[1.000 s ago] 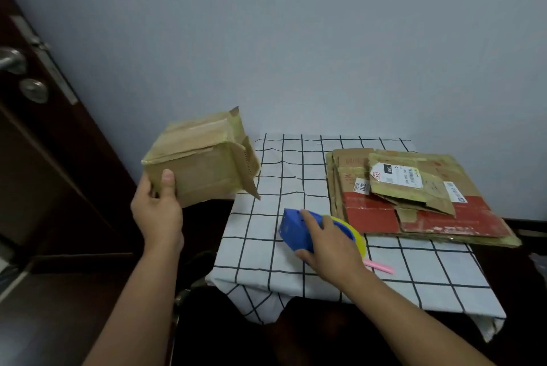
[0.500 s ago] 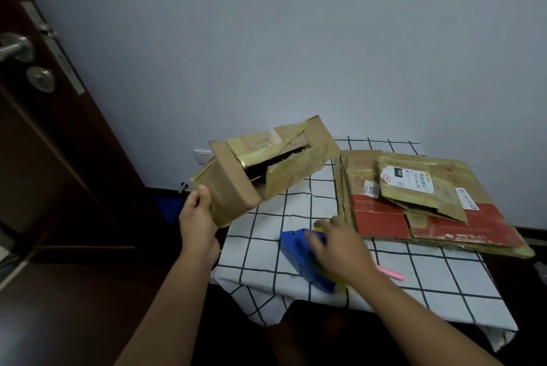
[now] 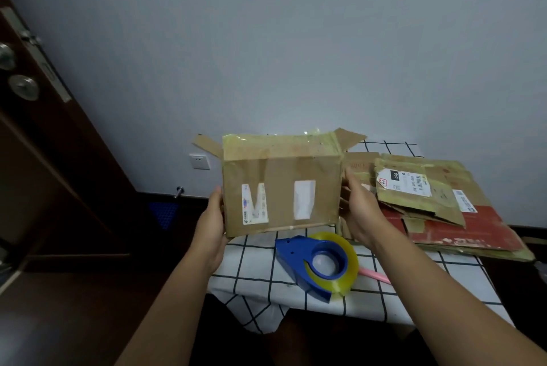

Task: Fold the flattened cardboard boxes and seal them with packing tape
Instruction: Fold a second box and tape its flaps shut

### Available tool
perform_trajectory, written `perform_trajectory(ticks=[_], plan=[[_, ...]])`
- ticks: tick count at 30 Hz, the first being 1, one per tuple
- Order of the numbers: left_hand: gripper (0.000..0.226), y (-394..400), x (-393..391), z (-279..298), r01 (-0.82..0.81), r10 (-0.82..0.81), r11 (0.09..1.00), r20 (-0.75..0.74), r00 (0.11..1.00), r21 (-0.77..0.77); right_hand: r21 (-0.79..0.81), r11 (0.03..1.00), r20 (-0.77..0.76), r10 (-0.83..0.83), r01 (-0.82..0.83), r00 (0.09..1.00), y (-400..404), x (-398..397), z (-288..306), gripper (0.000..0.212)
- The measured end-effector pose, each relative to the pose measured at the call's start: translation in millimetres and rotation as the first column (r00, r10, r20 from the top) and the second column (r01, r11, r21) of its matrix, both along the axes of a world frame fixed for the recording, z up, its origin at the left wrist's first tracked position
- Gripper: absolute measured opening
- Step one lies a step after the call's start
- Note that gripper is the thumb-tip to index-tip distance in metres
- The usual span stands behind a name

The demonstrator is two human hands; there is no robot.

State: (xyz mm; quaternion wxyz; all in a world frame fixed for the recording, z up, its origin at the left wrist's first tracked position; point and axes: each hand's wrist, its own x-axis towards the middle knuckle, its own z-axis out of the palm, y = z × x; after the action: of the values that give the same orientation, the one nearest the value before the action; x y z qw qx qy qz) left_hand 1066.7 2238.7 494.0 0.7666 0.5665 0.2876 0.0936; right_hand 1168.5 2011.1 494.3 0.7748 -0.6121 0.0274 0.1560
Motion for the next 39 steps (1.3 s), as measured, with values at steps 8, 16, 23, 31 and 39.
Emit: perform_trajectory(ticks=[8,16,23,31,39], plan=[[0.055,11.9,5.0,10.3,0.049,-0.046,0.997,-0.053,0.998,0.061,-0.184,0.981,0.154,0.089,-0.06,0.984,-4.0,1.9,-1.3,0.018],[0.047,12.8,10.2,-5.4,0.094,-0.046,0.636,-0.084,0.995,0.766,-0.559,0.797,0.595,0.193,0.229,0.78,-0.2,-2.5,2.6,0.031],[0.026,4.1,7.8,-7.2,-0.189,0.231,0.626,0.052,0.972,0.757,-0.487,0.761,0.706,0.054,0.429,0.706,11.4,-10.1,4.2,0.018],[0.013,-1.6,-2.1,-15.3,-0.137,0.103,0.618,0.093,0.99,0.774,-0.537,0.672,0.703,0.022,0.51,0.711,9.1,-8.5,0.7,0.018],[0.013,4.4,-2.3,-30.8,-0.277,0.179,0.684,0.213,0.961,0.675,-0.239,0.945,0.473,-0.086,0.222,0.877,13.9,-7.6,19.5,0.025]])
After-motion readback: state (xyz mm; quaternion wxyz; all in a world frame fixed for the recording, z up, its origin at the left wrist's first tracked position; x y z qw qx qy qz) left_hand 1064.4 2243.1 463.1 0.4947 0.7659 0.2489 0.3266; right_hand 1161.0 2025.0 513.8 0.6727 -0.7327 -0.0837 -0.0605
